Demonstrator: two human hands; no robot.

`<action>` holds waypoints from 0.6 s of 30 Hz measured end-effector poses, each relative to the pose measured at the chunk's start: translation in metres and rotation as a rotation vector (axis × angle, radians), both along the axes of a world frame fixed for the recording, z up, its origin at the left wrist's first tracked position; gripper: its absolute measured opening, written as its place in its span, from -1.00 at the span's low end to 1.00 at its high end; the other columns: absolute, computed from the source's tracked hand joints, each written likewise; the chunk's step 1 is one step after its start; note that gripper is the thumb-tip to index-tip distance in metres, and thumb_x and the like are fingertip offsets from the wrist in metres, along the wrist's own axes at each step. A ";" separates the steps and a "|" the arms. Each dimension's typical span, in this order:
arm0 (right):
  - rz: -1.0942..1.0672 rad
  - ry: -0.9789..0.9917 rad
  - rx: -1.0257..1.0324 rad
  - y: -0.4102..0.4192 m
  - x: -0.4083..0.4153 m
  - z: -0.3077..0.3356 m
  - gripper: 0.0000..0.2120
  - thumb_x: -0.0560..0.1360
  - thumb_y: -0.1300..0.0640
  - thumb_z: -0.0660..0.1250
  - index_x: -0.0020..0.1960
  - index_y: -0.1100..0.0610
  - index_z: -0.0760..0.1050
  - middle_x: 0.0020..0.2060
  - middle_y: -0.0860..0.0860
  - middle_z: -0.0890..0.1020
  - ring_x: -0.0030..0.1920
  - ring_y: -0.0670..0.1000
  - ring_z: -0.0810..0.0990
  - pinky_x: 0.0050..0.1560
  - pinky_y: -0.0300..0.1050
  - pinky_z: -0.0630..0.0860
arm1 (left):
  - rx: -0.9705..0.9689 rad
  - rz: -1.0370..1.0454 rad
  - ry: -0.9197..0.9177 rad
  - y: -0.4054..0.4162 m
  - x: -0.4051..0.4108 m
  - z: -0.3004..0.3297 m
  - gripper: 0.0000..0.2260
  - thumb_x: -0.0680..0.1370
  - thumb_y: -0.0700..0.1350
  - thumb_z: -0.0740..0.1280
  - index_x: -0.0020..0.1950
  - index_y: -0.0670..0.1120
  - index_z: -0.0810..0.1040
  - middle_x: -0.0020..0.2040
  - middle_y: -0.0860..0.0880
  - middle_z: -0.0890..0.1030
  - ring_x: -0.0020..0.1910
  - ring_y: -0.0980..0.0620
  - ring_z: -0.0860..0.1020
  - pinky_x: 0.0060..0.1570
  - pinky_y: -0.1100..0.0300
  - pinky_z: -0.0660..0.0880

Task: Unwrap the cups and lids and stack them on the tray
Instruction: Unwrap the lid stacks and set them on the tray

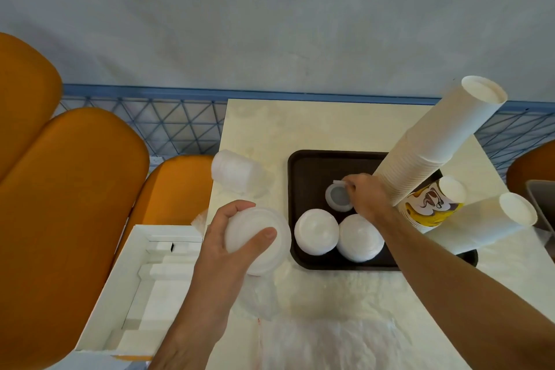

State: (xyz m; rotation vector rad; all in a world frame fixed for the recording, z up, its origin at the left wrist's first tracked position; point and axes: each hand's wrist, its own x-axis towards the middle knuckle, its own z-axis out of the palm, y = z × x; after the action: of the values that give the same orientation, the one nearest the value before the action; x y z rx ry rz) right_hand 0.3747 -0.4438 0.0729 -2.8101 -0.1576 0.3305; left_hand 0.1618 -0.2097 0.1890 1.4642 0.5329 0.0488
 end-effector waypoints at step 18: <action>0.076 0.252 -0.015 0.005 0.014 -0.002 -0.46 0.46 0.05 0.50 0.41 -0.04 0.44 0.33 0.05 0.42 0.20 0.10 0.52 0.02 -0.16 0.53 | 0.041 0.006 0.016 0.003 0.002 -0.002 -0.47 0.21 0.14 0.46 0.16 0.28 0.46 0.12 0.15 0.52 0.15 -0.01 0.48 -0.04 0.11 0.57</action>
State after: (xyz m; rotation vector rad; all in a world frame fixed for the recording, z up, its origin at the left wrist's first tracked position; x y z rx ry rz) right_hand 0.3885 -0.4384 0.0708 -2.7507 -0.2062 0.7002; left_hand 0.1641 -0.2066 0.1875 1.5043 0.5524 0.0527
